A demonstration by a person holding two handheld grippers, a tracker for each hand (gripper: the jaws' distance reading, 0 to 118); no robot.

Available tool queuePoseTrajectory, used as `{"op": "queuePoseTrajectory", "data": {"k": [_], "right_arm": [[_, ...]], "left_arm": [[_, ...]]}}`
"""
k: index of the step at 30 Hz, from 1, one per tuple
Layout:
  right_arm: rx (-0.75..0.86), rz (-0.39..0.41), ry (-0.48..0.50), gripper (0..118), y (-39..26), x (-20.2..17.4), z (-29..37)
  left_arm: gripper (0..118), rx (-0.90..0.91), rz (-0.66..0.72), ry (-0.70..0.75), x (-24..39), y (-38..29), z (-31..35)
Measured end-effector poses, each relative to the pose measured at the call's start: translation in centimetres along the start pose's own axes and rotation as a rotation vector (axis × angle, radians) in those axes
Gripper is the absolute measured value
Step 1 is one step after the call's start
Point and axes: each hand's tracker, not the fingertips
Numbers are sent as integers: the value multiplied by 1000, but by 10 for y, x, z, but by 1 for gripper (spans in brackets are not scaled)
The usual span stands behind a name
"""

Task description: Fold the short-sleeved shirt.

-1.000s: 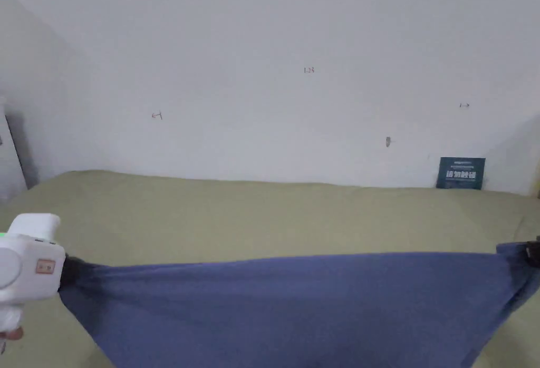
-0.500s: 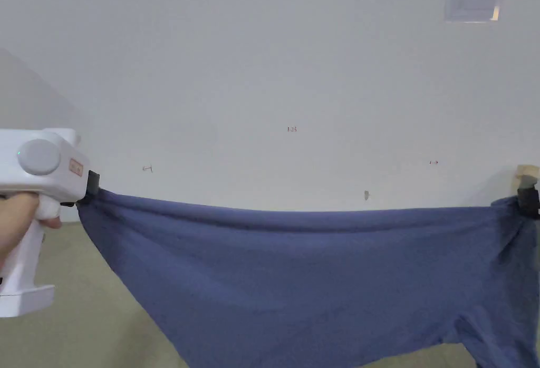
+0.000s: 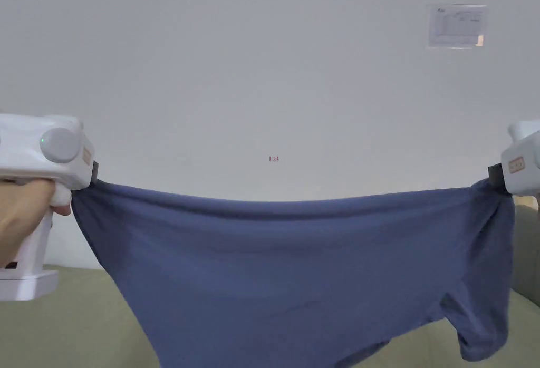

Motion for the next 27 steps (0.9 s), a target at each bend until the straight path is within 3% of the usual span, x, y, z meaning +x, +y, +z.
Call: {"op": "queuePoseTrajectory", "data": {"k": [4,9,16,24,27], "right_arm": [[-1,20,-12,3,4,-10,-38],[-4,-33,-2,3,-7,-24,-83],[-79,-27,-10,3,-85,-41,-127],[-225,-58,48,3,-223,-24,-88],[-272,13,65,3,-265,-17,-48]], "left_arm": [[0,3,1,29,13,7,-36],[0,23,18,48,26,-3,-82],[0,-83,-16,34,40,-73,-140],[0,-184,-64,-69,24,-198,-114],[0,-208,-64,-90,7,-241,-75]]}}
